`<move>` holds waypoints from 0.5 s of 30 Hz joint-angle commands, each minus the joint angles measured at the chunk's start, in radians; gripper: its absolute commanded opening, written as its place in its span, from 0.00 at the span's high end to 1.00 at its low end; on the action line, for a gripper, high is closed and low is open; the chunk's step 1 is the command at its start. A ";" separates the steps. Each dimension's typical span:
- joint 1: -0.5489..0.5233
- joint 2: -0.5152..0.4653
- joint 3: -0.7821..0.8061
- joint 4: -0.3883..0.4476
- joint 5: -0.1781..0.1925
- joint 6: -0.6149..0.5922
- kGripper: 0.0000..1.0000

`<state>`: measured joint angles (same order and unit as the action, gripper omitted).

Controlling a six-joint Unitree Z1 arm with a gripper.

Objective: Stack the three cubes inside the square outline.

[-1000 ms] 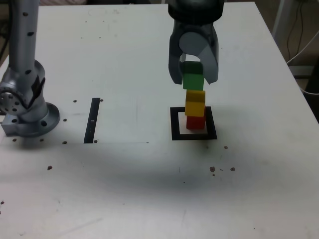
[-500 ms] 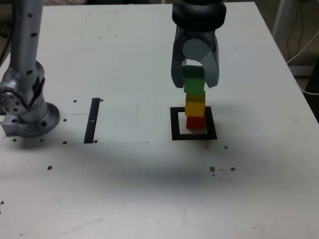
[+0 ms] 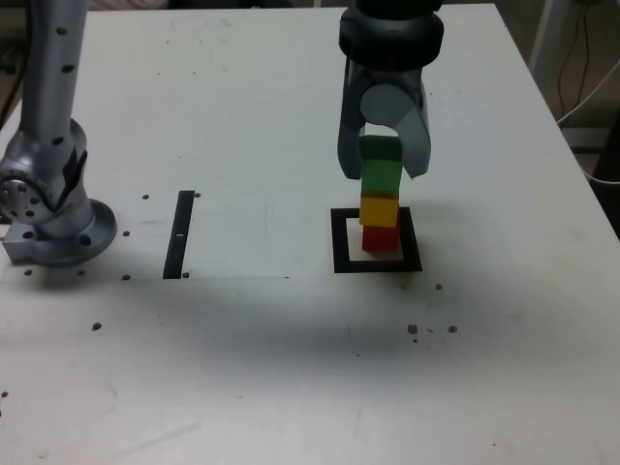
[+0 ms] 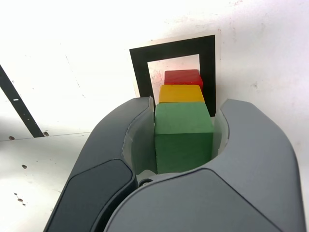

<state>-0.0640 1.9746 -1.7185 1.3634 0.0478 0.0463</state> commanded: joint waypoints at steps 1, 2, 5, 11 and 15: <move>0.001 0.003 0.005 -0.001 -0.001 -0.005 0.90; 0.001 0.004 0.007 -0.002 -0.001 -0.007 0.89; 0.001 0.007 0.013 -0.007 -0.001 -0.011 0.83; 0.001 0.011 0.017 -0.016 -0.015 -0.008 0.61; 0.001 0.011 0.022 -0.028 -0.021 0.005 0.38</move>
<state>-0.0640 1.9833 -1.7003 1.3418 0.0261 0.0473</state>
